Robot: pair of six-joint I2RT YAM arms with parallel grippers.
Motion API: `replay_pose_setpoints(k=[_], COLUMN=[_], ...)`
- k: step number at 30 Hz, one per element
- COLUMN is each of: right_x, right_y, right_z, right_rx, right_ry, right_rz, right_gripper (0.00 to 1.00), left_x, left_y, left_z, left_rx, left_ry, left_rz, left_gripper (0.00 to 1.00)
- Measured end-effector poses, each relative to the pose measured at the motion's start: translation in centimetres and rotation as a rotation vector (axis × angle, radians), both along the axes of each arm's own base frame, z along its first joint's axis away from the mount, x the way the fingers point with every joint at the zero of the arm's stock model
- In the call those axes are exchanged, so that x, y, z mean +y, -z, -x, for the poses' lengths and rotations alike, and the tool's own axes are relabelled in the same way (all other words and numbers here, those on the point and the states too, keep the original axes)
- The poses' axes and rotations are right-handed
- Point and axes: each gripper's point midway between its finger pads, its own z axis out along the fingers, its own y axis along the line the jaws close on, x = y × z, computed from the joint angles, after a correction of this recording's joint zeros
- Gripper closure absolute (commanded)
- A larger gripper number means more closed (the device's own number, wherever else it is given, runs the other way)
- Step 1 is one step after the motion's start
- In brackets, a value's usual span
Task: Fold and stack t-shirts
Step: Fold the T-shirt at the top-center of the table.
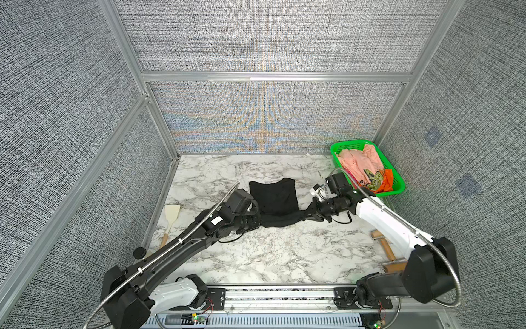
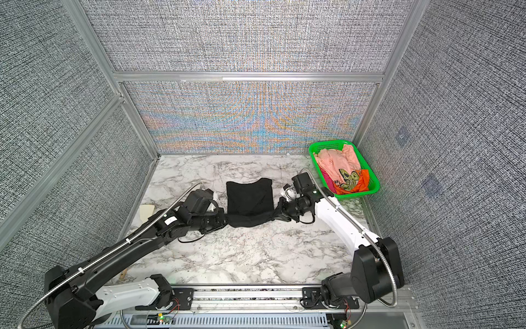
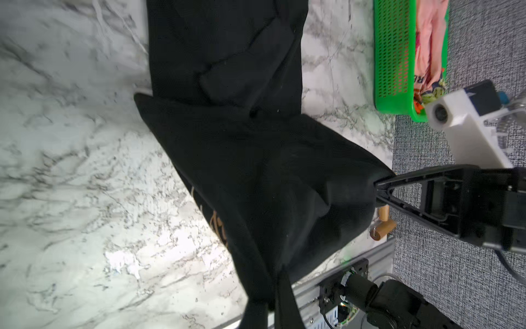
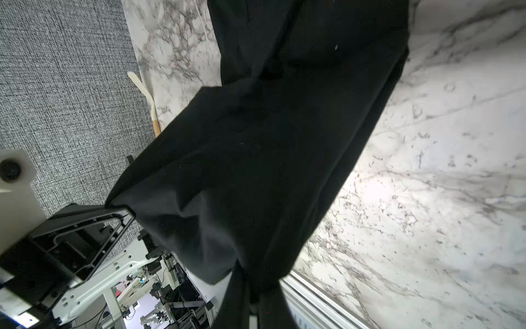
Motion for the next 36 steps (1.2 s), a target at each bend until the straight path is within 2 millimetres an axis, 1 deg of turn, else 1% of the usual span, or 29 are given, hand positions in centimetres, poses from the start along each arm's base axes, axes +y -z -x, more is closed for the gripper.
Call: replay_pose_setpoints(k=[2, 4, 8, 11, 14, 19, 24, 30, 36], right_x=[0.2, 0.4, 0.9, 1.2, 1.2, 1.0, 0.6, 0.2, 0.3], right_y=[-0.5, -0.8, -1.5, -1.9, -2.1, -2.1, -1.9, -2.0, -2.0], right_z=[-1.4, -2.4, -4.0, -4.9, -5.1, -5.4, -6.1, -7.6, -9.9], right_rx=[-0.009, -0.014, -0.032, -0.049, -0.042, -0.036, -0.035, -0.055, -0.076], right_ry=[0.004, 0.002, 0.003, 0.005, 0.018, 0.05, 0.098, 0.168, 0.225], right_rz=[-0.014, -0.022, -0.037, -0.052, -0.067, -0.086, -0.099, -0.122, -0.142], right_gripper=[0.95, 0.95, 0.95, 0.95, 0.95, 0.95, 0.95, 0.95, 0.95], left_x=[0.9, 1.2, 1.1, 1.0, 0.9, 0.5, -0.1, -0.3, 0.0], left_y=[-1.2, -1.8, -1.9, -2.2, -2.7, -2.0, -1.6, -0.7, -0.6], left_z=[-1.6, -2.9, -4.7, -5.8, -6.9, -7.1, -7.6, -8.4, -10.0], left_rx=[-0.066, -0.098, -0.122, -0.139, -0.151, -0.117, -0.098, -0.069, -0.079], left_ry=[-0.038, -0.063, -0.085, -0.099, -0.12, -0.138, -0.145, -0.165, -0.191], left_rz=[-0.002, 0.001, 0.007, 0.037, 0.083, 0.156, 0.219, 0.277, 0.317], left_gripper=[1.0, 1.0, 1.0, 1.0, 1.0, 1.0, 1.0, 1.0, 1.0])
